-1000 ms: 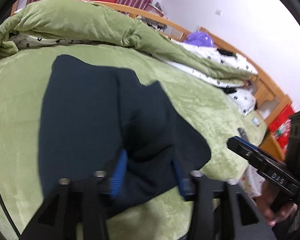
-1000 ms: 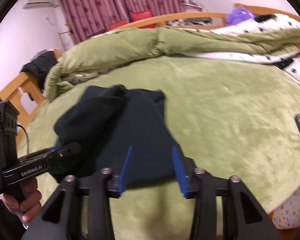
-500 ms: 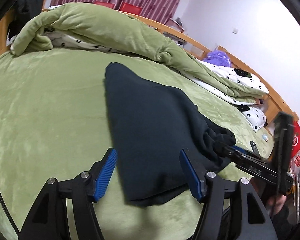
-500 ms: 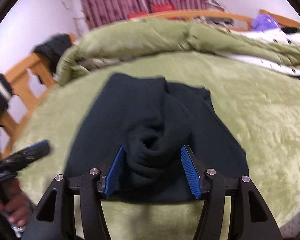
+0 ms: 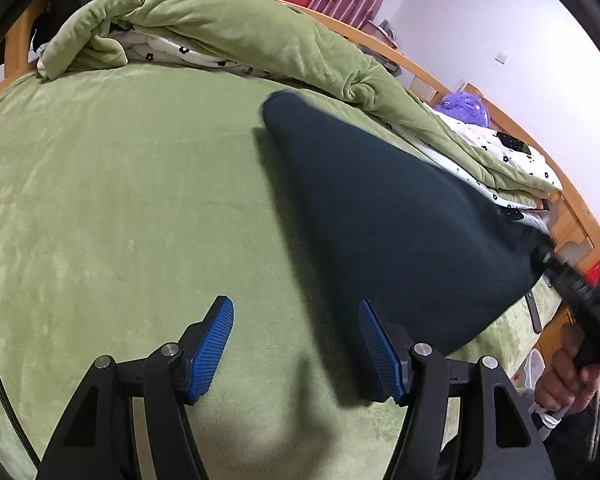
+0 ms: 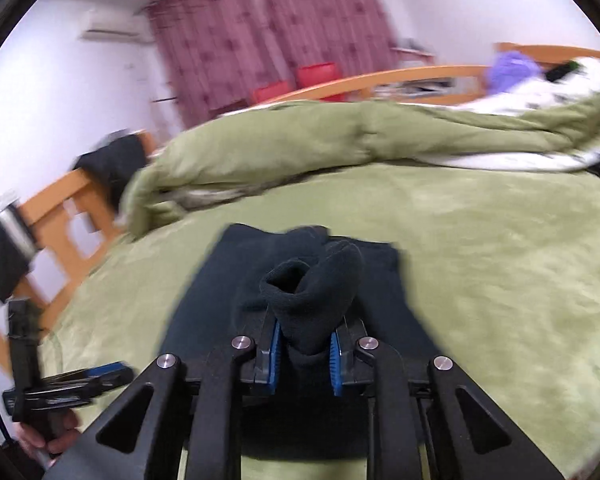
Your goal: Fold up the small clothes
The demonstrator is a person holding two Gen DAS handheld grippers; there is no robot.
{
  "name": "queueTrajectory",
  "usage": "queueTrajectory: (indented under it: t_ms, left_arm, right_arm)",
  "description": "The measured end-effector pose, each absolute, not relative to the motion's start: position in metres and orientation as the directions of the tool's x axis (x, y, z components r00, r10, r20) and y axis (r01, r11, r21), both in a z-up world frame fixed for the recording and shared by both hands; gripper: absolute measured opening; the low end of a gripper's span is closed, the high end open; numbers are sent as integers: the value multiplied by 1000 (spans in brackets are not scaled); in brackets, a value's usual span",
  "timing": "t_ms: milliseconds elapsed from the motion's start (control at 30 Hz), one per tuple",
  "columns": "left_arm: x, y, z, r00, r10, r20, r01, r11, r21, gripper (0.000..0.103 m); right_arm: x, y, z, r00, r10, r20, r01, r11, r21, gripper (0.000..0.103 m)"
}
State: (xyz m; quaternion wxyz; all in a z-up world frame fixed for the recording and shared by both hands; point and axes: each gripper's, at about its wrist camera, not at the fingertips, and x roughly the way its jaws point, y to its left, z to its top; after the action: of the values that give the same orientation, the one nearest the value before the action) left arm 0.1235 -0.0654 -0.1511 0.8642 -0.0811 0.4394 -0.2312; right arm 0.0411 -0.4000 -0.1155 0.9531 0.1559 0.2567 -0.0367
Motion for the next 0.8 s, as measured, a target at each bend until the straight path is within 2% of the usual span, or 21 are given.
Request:
queueTrajectory:
  t_ms: [67, 167, 200, 300, 433, 600, 800]
  left_arm:
    - [125, -70, -153, 497, -477, -725, 340, 876, -343, 63]
    - [128, -79, -156, 485, -475, -734, 347, 875, -337, 63]
    - [128, -82, -157, 479, -475, -738, 350, 874, -337, 63]
    - [128, -91, -160, 463, -470, -751, 362, 874, -324, 63]
    - [129, -103, -164, 451, -457, -767, 378, 876, -300, 63]
    - [130, -111, -169, 433, -455, -778, 388, 873, -295, 63]
    - [134, -109, -169, 413, -480, -774, 407, 858, -314, 63]
  right_arm:
    - [40, -415, -134, 816, -42, -577, 225, 942, 249, 18]
    - [48, -430, -173, 709, -15, -705, 280, 923, 262, 21]
    - [49, -429, -179, 678, -18, -734, 283, 929, 239, 25]
    - [46, -426, -162, 720, -62, -691, 286, 934, 214, 39]
    - [55, -422, -139, 773, -60, -631, 230, 954, 192, 48]
    - [84, -418, -131, 772, -28, -635, 169, 972, 163, 50]
    - [114, -413, -155, 700, -10, -714, 125, 986, 109, 50]
